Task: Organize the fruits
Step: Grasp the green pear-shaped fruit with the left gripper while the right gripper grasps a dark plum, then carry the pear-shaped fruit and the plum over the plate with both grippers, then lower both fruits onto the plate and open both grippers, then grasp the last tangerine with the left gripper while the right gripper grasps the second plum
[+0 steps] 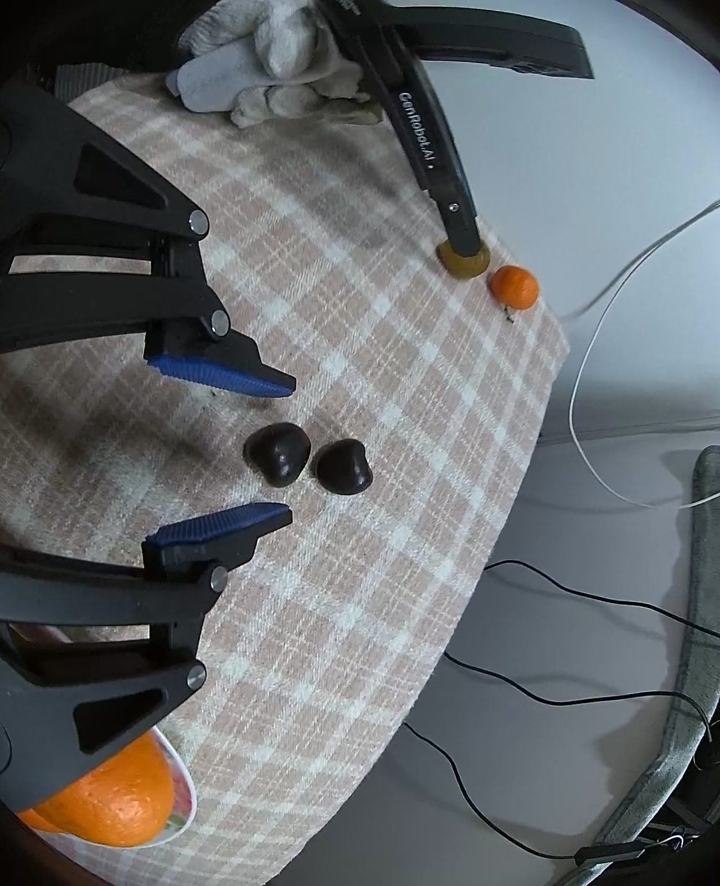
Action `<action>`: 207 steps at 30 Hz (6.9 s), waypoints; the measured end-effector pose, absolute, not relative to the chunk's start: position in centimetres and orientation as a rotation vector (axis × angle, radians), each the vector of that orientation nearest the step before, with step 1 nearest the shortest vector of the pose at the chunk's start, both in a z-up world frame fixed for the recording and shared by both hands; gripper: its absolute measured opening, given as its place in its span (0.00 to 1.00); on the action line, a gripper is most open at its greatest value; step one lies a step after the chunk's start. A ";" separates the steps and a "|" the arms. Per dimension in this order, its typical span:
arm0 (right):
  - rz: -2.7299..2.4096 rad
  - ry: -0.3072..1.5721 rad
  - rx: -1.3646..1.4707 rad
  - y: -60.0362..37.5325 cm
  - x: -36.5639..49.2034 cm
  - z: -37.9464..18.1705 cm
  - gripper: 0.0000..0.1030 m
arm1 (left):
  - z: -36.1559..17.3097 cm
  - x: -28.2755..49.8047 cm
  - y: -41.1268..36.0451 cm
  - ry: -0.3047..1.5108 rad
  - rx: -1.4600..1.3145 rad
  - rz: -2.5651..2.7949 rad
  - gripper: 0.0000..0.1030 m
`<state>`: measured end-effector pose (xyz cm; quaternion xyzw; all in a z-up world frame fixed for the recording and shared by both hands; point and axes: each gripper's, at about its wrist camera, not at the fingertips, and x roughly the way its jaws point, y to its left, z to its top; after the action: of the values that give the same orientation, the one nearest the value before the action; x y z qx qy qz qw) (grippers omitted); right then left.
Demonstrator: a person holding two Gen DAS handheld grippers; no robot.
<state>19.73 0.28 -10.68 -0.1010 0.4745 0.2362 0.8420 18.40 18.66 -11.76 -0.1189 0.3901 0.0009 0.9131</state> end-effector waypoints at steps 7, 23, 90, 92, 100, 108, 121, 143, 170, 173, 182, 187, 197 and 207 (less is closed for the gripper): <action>0.496 1.022 -0.224 0.5 20.0 -11.3 0.34 | -12.5 19.5 18.8 0.829 -0.252 0.001 0.34; 0.505 1.046 -0.189 0.2 20.5 -11.7 0.25 | -12.6 19.8 18.9 0.834 -0.246 0.007 0.25; 0.293 0.852 0.102 -26.5 12.0 -6.7 0.24 | -7.6 6.6 -6.2 0.804 -0.090 -0.497 0.25; 0.295 0.861 0.101 -26.5 12.1 -7.1 0.24 | -7.6 6.7 -6.4 0.807 -0.086 -0.493 0.25; 0.299 0.871 0.102 -26.5 12.0 -7.4 0.24 | -7.5 6.8 -6.7 0.807 -0.080 -0.492 0.25; 0.300 0.873 0.093 -26.3 12.0 -7.4 0.25 | -7.4 6.7 -6.8 0.805 -0.078 -0.495 0.25; 0.304 0.874 0.077 -26.3 11.9 -7.5 0.27 | -7.1 6.4 -6.8 0.799 -0.079 -0.502 0.29; 0.305 0.792 0.064 -25.3 10.9 -5.1 0.79 | -6.0 6.2 -5.1 0.751 -0.096 -0.471 0.58; 0.455 0.739 -0.051 -14.0 13.9 -1.8 0.80 | -5.0 10.5 8.4 0.667 -0.148 -0.200 0.59; 0.478 0.740 -0.063 -12.0 14.5 -1.6 0.80 | -5.5 11.6 10.3 0.679 -0.174 -0.157 0.59; 0.507 0.788 -0.077 -6.1 16.4 -3.1 0.79 | -6.9 14.7 14.5 0.702 -0.210 -0.065 0.56; 0.530 0.832 -0.128 -2.6 17.6 -4.5 0.72 | -7.8 16.7 16.3 0.715 -0.218 -0.025 0.52; 0.479 0.962 -0.147 1.4 20.4 -9.2 0.50 | -10.3 20.4 17.6 0.763 -0.216 -0.001 0.46; 0.417 1.020 -0.153 1.9 22.7 -11.0 0.44 | -11.2 22.4 18.9 0.779 -0.224 0.009 0.44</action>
<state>22.66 1.89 -11.00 -0.0726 0.4841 0.1977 0.8493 22.39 18.86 -11.23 -0.1087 0.3791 0.0044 0.9190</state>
